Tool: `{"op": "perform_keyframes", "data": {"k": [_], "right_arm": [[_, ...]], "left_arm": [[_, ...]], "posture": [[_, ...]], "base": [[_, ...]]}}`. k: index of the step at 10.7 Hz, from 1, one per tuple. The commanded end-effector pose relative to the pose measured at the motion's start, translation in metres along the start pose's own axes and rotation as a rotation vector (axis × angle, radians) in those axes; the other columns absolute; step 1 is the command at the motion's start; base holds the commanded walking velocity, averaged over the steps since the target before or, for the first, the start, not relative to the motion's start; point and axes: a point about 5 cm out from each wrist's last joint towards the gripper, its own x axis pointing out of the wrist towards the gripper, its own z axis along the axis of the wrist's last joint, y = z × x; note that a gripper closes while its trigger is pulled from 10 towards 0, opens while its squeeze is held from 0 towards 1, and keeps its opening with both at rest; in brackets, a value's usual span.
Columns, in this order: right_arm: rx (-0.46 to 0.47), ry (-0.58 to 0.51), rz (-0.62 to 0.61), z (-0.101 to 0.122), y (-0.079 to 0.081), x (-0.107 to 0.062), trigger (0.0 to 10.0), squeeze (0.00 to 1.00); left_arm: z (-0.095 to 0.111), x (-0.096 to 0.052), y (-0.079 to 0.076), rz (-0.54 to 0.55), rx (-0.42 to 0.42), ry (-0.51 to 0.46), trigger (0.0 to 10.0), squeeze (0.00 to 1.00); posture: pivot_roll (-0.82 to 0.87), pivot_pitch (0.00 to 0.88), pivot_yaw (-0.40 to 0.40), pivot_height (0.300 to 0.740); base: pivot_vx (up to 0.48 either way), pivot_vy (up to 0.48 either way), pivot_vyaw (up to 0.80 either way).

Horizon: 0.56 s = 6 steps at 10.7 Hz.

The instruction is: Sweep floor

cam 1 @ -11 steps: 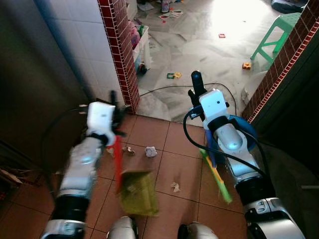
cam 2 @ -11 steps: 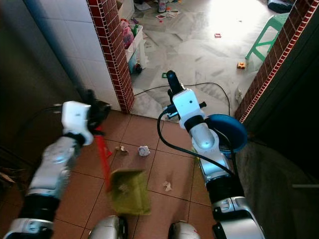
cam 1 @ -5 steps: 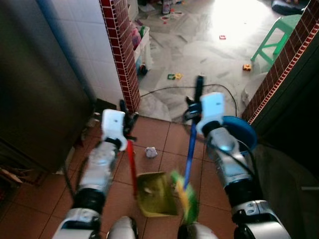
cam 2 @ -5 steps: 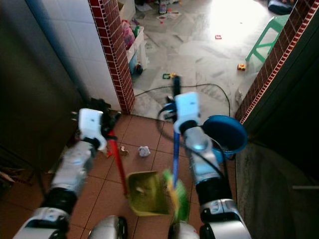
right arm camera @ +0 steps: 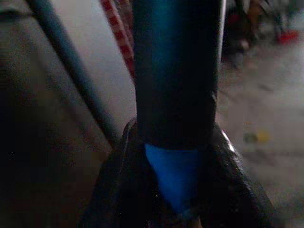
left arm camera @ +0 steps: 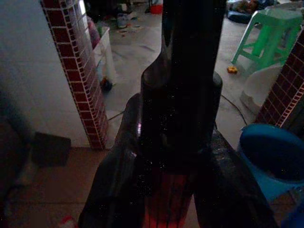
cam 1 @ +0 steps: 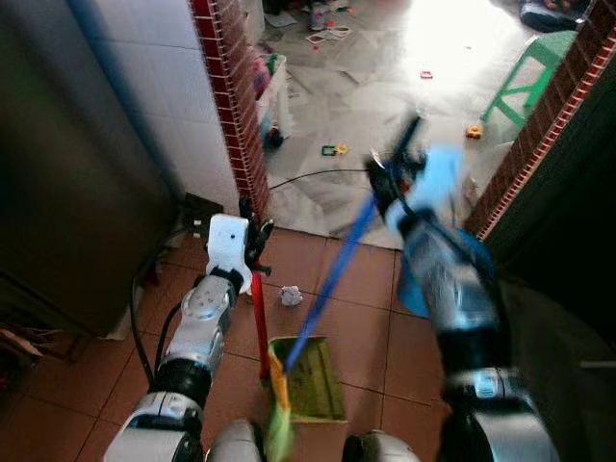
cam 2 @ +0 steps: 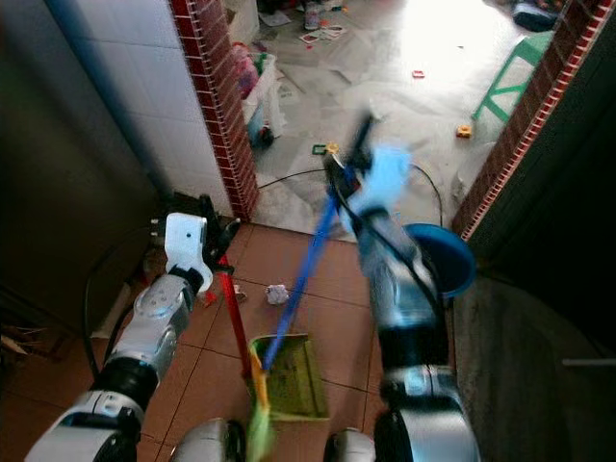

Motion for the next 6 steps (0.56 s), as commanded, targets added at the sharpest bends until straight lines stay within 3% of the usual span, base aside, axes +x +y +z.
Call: {"op": "perform_keyframes", "data": {"k": [1,2,6], "right_arm": [[-0.042,-0.125,0.098,0.031,0.014,0.006,10.0,0.0],[-0.16,-0.147,0.116,0.039,0.012,0.005,10.0,0.0],[-0.414,-0.198,0.04,0.05,-0.01,-0.004,10.0,0.0]], "left_arm": [[-0.01,-0.002,-0.001,0.0,-0.024,0.044,10.0,0.0],[-0.01,-0.001,-0.002,-0.002,-0.024,0.042,10.0,0.0],[-0.006,0.001,0.001,0.014,-0.014,0.025,10.0,0.0]], "posture": [[-0.06,0.046,0.026,0.74],[-0.06,0.045,0.027,0.74],[-0.06,0.04,0.027,0.74]], "base": [[0.0,0.0,0.0],[0.0,0.0,0.0],[0.0,0.0,0.0]]}}
